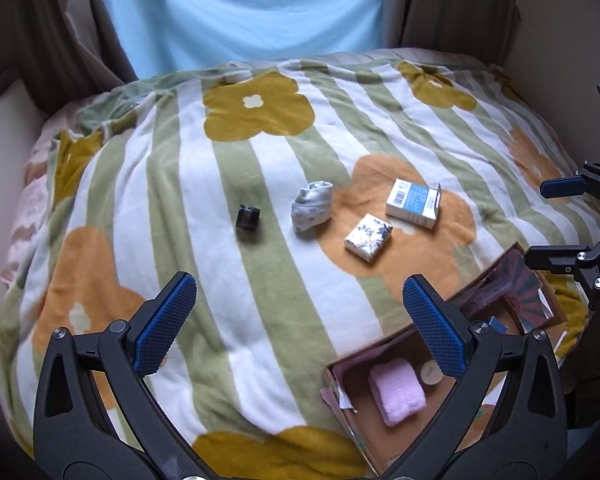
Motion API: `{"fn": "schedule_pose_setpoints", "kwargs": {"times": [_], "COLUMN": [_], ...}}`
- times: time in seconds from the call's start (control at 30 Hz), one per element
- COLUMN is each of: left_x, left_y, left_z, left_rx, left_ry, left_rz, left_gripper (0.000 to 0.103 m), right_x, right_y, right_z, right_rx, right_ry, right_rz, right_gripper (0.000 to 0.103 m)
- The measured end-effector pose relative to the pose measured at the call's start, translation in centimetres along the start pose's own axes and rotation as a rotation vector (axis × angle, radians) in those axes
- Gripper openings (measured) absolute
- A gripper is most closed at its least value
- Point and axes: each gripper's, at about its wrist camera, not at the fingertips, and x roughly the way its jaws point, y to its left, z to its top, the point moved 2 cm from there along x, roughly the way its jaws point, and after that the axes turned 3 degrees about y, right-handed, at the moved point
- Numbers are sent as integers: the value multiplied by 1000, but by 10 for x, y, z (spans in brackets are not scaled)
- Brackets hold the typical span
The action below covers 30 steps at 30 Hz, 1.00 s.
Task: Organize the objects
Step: 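Withdraw both tools from the box toward the black jar and tissue pack, then close the left tool on the black jar while the right tool approaches the tissue pack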
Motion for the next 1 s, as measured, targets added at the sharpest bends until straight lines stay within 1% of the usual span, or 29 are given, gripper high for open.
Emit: {"fn": "schedule_pose_setpoints", "kwargs": {"times": [0.07,0.13,0.17,0.3,0.4,0.43,0.53,0.57,0.73,0.9,0.97,1.0], "left_x": [13,28,35,69,99,109,141,150,194,221,229,234], "left_y": [10,20,24,37,44,46,52,54,61,67,67,67], "left_z": [8,15,17,27,31,32,33,34,34,37,38,38], "left_rx": [2,-2,1,53,93,101,119,125,135,143,153,156], "left_ry": [0,10,10,14,33,38,47,49,67,82,85,93], "left_rz": [8,-12,-10,25,37,37,41,43,40,35,32,27], "left_gripper": [103,103,103,102,98,96,91,90,84,81,71,70], "right_x": [9,19,24,53,77,87,114,123,160,189,197,201], "right_y": [1,2,3,5,7,7,9,10,14,19,21,22], "right_z": [13,27,32,52,63,67,72,74,78,81,81,82], "right_rx": [-13,-14,-20,-49,-66,-72,-111,-166,-224,-287,-306,-309], "right_ry": [7,12,16,50,72,84,123,151,212,262,274,278], "right_rz": [15,37,41,59,88,85,73,82,81,80,83,82], "right_gripper": [98,98,98,98,98,98,98,98,98,98,97,97]}}
